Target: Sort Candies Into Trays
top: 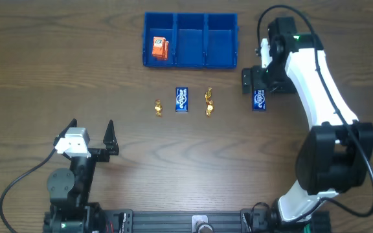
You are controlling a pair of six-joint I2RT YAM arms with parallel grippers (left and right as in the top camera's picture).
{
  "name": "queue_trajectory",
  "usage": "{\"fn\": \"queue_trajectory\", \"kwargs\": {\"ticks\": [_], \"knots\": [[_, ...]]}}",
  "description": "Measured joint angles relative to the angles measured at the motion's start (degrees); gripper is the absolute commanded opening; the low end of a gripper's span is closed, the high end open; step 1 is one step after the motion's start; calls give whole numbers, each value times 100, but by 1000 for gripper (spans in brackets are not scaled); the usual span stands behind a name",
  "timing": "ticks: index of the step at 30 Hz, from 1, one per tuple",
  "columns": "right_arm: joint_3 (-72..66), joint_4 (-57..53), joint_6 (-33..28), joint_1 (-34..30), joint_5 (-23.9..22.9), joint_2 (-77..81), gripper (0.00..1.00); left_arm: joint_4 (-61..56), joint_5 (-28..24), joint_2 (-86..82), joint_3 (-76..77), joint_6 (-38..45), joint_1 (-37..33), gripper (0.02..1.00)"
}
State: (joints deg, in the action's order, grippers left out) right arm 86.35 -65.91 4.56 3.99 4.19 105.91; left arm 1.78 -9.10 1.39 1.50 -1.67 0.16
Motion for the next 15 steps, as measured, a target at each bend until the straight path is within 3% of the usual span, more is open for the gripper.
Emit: {"fn": "queue_trajectory", "kwargs": {"ticks": [15], "knots": [[-72,584,92,0,-358,815,1000,0,0,0,0,2,0,998]]}}
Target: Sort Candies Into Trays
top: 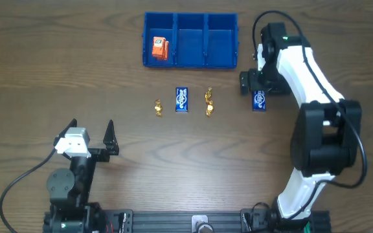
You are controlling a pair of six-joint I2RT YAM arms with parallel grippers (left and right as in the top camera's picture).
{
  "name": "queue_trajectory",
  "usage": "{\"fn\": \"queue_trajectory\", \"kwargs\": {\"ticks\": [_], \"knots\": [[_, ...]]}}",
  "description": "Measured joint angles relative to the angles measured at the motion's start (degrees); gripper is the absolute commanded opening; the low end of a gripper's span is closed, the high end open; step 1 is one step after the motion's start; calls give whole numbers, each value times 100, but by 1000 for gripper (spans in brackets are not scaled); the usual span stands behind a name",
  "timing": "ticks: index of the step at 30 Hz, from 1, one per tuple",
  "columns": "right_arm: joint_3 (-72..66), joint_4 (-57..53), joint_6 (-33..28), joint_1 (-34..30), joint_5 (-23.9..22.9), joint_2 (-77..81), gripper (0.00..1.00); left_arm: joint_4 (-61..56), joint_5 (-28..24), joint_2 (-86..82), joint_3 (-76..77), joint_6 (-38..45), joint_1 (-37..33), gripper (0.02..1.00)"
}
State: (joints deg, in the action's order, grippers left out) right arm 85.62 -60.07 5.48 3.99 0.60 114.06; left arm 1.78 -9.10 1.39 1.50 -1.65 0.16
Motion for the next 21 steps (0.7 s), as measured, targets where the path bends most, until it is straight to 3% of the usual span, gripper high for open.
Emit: {"fn": "queue_trajectory", "kwargs": {"ticks": [17,21], "knots": [[-157,400,0,-24,-144,511,1000,0,0,0,0,0,-2,998],[-225,422,0,-68,-149,511,860,0,0,0,0,-2,-2,998]]}}
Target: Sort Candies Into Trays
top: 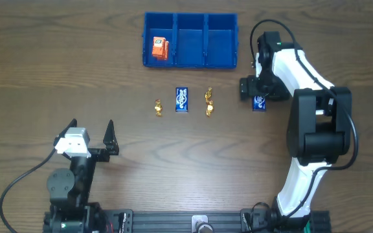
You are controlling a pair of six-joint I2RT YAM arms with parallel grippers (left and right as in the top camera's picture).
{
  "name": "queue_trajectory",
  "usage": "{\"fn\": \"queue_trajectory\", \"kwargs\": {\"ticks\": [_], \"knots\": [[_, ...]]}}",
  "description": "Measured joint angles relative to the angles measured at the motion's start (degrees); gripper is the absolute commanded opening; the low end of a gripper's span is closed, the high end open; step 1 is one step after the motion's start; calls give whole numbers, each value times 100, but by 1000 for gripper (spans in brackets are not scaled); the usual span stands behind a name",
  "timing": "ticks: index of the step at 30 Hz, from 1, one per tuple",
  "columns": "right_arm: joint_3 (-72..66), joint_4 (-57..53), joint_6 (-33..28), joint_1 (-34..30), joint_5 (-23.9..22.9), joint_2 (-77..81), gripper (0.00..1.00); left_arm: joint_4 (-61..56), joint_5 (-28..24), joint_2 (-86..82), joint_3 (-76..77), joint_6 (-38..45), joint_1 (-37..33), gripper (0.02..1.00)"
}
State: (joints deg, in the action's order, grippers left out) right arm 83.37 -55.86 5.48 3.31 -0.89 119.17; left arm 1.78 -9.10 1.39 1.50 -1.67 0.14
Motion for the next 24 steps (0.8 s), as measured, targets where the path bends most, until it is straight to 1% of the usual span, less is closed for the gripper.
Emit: {"fn": "queue_trajectory", "kwargs": {"ticks": [2,5,8,16,18,19,20,24], "knots": [[-9,13,26,-9,-7,0,827,0,0,0,0,0,0,998],[-26,42,35,-7,-7,0,724,0,0,0,0,2,2,998],[-61,127,33,-7,-13,0,656,0,0,0,0,0,2,998],[-109,151,61,-7,-20,0,235,0,0,0,0,2,2,998],[-103,151,44,-7,-20,0,121,0,-2,0,0,0,2,998],[-103,151,46,-7,-20,0,49,2,0,0,0,0,2,998],[-103,151,39,-7,-20,0,36,0,-2,0,0,0,2,998],[-59,-22,85,0,0,0,36,0,0,0,0,0,2,998]]}}
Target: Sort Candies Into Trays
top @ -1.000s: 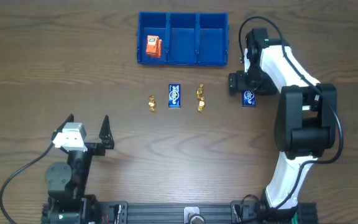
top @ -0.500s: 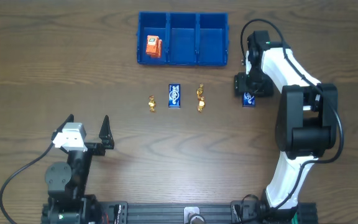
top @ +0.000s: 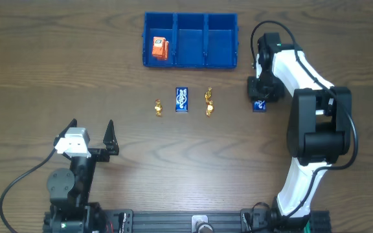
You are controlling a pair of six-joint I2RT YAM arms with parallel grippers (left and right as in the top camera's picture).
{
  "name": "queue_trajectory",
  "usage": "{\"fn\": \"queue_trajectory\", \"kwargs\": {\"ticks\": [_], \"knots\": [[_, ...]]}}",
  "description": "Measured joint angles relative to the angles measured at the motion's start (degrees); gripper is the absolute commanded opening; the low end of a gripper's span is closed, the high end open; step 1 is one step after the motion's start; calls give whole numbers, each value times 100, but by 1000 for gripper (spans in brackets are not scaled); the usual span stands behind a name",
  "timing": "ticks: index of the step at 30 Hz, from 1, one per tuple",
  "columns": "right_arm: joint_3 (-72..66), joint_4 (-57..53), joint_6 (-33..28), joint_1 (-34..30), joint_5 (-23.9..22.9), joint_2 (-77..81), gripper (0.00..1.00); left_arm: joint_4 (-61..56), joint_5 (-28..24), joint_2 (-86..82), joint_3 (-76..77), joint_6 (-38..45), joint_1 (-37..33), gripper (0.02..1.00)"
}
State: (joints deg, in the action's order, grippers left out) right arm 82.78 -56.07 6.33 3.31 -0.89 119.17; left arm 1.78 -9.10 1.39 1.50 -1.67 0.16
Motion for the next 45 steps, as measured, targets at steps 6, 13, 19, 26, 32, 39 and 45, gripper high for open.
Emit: {"fn": "queue_trajectory", "kwargs": {"ticks": [6,13,19,26,32,39,45], "knots": [[1241,-645,391,315,20,-240,36,2,0,0,0,0,-2,998],[3864,-684,944,1338,-433,-614,36,2,-2,0,0,2,0,998],[4468,310,1152,1937,-957,-389,36,2,0,0,0,2,0,998],[4465,772,1364,2234,-1169,831,38,2,0,0,0,2,0,998],[4461,857,1410,2282,-1222,1344,36,2,0,0,0,2,0,998],[4461,973,1429,2282,-1283,1617,36,2,0,0,0,0,0,998],[4461,1023,1515,2282,-1314,1735,36,2,0,0,0,0,0,996]]}}
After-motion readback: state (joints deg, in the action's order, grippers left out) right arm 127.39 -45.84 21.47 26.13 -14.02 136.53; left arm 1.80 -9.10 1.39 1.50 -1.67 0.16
